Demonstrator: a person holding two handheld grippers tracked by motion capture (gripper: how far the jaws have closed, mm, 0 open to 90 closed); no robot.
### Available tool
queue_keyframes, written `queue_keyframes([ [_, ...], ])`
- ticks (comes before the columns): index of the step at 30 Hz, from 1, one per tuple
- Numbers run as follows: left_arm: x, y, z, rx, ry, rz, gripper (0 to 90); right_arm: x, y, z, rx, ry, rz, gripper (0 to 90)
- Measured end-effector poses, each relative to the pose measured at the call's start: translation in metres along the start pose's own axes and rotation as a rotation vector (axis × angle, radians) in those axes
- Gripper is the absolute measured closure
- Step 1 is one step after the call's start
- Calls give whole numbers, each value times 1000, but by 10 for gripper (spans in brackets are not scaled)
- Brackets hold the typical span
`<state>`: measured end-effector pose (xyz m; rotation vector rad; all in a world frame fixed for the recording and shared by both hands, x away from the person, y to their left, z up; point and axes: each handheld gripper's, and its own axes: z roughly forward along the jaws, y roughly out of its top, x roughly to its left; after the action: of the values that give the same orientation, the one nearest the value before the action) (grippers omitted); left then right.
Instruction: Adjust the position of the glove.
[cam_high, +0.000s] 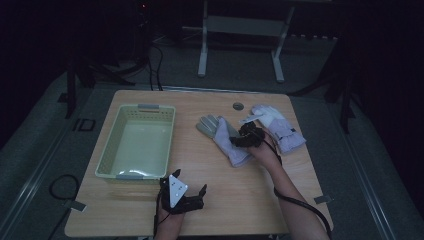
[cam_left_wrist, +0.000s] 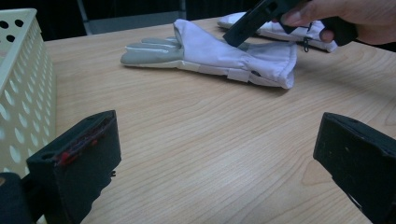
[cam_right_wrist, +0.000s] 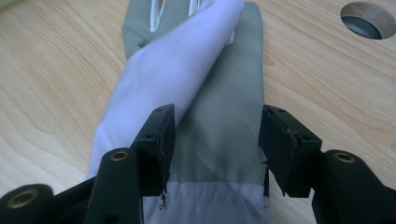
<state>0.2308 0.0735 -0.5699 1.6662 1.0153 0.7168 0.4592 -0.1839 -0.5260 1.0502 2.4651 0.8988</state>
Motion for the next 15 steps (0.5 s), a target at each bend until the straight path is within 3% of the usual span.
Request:
queue_keyframes([
  [3, 0, 0, 0, 1, -3, 2, 9, -1, -1, 8, 32, -15, -11, 480],
  [6, 0, 0, 0, 0, -6, 1, 9, -3, -2, 14, 65, 9, 27, 484],
  [10, 0, 0, 0, -1, -5, 2, 9, -1, 0, 15, 85, 3, -3, 539],
  [15, 0, 0, 0, 1, -4, 1, 9, 2, 0, 15, 83, -8, -1, 732],
])
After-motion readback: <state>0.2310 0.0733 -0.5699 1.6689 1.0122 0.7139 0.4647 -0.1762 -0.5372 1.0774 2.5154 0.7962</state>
